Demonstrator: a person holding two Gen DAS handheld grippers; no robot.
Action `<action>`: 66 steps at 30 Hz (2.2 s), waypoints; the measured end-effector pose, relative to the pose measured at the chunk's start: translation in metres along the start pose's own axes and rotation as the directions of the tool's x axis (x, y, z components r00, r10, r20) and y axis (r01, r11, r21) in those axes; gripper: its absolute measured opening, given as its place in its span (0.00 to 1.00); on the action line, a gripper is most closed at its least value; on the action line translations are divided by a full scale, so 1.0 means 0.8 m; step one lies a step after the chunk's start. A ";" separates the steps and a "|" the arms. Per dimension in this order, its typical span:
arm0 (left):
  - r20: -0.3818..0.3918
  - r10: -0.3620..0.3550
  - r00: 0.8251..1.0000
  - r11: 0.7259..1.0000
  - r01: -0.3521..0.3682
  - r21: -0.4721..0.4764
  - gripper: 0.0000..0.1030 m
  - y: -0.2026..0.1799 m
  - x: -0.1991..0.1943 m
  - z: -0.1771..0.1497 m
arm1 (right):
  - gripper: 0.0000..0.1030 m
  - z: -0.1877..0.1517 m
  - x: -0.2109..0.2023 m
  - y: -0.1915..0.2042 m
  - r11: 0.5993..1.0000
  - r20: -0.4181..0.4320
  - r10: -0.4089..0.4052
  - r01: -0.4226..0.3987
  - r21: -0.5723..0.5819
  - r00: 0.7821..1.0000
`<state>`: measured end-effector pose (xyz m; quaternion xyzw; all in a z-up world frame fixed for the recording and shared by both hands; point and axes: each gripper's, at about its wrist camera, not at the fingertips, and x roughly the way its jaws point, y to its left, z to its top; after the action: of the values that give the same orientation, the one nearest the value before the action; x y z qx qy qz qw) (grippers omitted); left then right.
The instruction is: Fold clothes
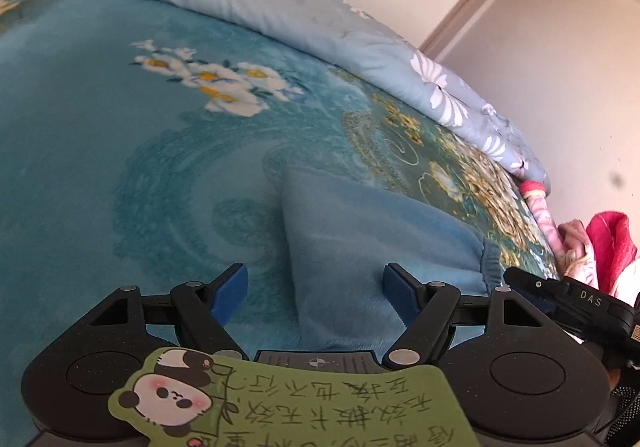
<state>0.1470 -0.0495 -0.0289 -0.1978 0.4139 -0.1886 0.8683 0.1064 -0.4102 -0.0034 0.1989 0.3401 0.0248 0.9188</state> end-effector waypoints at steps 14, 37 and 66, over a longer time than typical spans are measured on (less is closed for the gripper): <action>-0.042 -0.096 0.995 0.993 0.093 -0.069 0.63 0.007 0.036 0.001 | 0.76 -0.022 0.042 -0.047 0.951 -0.039 0.159 -0.143 0.274 0.986; 0.081 -0.143 0.986 0.986 0.135 0.099 0.25 0.003 -0.076 0.017 | 0.27 0.009 -0.037 0.055 0.976 0.028 0.193 -0.195 0.095 0.981; 0.459 0.347 0.818 0.884 -0.448 0.130 0.26 0.222 -0.508 0.183 | 0.27 0.003 0.012 0.577 0.685 -0.109 0.716 -0.724 -0.083 0.690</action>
<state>0.0537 0.3285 0.2294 -0.0396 0.2232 -0.0015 0.9740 0.1570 0.0154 0.1690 0.2601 0.2635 0.4102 0.8334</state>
